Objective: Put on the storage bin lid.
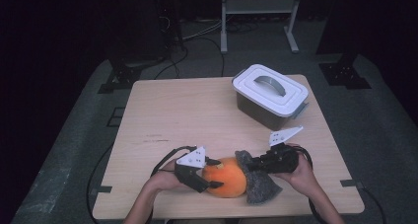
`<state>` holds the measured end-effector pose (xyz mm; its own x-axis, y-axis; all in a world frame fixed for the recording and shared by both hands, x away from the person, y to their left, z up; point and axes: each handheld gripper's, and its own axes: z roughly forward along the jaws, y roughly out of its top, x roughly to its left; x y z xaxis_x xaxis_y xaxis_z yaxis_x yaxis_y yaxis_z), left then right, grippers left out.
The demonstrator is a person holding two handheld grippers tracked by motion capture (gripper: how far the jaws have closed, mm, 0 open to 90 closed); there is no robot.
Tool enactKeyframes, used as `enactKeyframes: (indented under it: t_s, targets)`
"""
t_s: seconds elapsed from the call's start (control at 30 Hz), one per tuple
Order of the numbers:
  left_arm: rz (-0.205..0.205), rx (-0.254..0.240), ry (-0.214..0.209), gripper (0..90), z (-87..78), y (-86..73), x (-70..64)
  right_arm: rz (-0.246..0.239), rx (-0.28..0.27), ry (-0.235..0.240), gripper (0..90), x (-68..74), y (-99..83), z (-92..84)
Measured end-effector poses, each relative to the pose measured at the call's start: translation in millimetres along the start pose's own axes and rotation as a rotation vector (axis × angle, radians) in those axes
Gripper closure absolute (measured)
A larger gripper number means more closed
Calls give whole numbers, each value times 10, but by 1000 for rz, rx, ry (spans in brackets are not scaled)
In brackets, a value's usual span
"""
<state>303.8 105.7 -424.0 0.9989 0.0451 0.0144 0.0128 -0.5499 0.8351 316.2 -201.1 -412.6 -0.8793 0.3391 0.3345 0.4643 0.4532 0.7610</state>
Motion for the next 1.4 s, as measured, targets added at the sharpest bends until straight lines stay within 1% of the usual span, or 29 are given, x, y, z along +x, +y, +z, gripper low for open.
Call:
enactKeyframes:
  t_s: [0.03,0.17,0.2,0.23,0.3,0.33,0.4,0.47,0.5,0.57,0.6,0.67,0.7,0.77,0.8,0.83,0.9,0.93,0.97,1.03,1.07,1.1,1.13,1.17,1.23,1.3,1.33,1.37,1.4]
  targets:
    - [-3,-1,2,344,0,2,2,11,6,4,769,-27,-29,-3]
    - [-8,-5,7,346,-2,4,14,37,67,-26,769,-116,-148,-25]
    - [-16,-4,13,350,-4,14,14,37,72,-37,770,-122,-152,-41]
    - [-22,-5,21,360,-3,30,12,36,60,-34,770,-115,-137,-62]
    - [-7,1,35,381,9,76,-5,23,31,-26,770,-66,-71,-105]
    - [1,3,37,392,20,97,-16,4,10,-18,770,-12,-5,-126]
    - [37,13,55,415,59,167,-63,-27,-4,-14,770,80,95,-136]
    - [52,21,77,433,85,233,-93,-67,-8,-10,770,191,201,-120]
    - [58,24,84,437,94,258,-102,-77,-12,-6,770,234,235,-104]
    - [62,32,89,436,109,277,-113,-95,7,-12,770,282,274,-64]
    - [61,32,88,432,113,269,-108,-94,17,-17,771,279,271,-47]
    - [47,20,74,402,123,235,-82,-77,30,-12,774,225,225,-22]
    - [41,13,76,365,127,223,-73,-66,37,-9,774,195,191,-9]
    - [-1,-8,57,262,137,198,-41,-43,41,-3,774,141,121,2]
    - [-7,-15,57,224,137,192,-36,-35,43,2,774,119,92,-6]
    - [-13,-20,58,191,129,177,-23,-28,44,2,774,107,75,-15]
    - [-43,-15,51,118,120,136,12,-24,51,-11,774,88,42,-53]
    - [-66,-16,47,91,115,101,38,-25,54,-17,774,78,26,-65]
    - [-93,-24,31,86,114,61,67,-18,55,-19,774,64,9,-79]
    - [-143,-17,-1,81,145,-10,116,-3,53,-14,774,33,-25,-102]
    - [-153,-19,-24,92,163,-43,130,4,53,-15,774,19,-38,-111]
    - [-152,-30,-28,123,171,-63,135,13,53,-12,774,6,-47,-118]
    - [-155,-32,-26,167,170,-67,135,18,59,-7,774,-5,-47,-121]
    - [-148,-25,-13,227,156,-49,130,19,62,-8,774,-3,-39,-125]
    - [-126,-12,13,319,121,-1,110,-1,52,-20,777,17,8,-160]
    - [-114,-12,20,357,113,36,88,-21,26,-40,778,52,71,-214]
    - [-97,-8,20,367,121,57,71,-31,7,-43,778,77,108,-246]
    - [-97,-8,20,368,121,57,71,-45,-19,-43,777,115,158,-274]
    - [-94,-9,25,369,137,89,52,-56,-31,-45,776,150,200,-284]
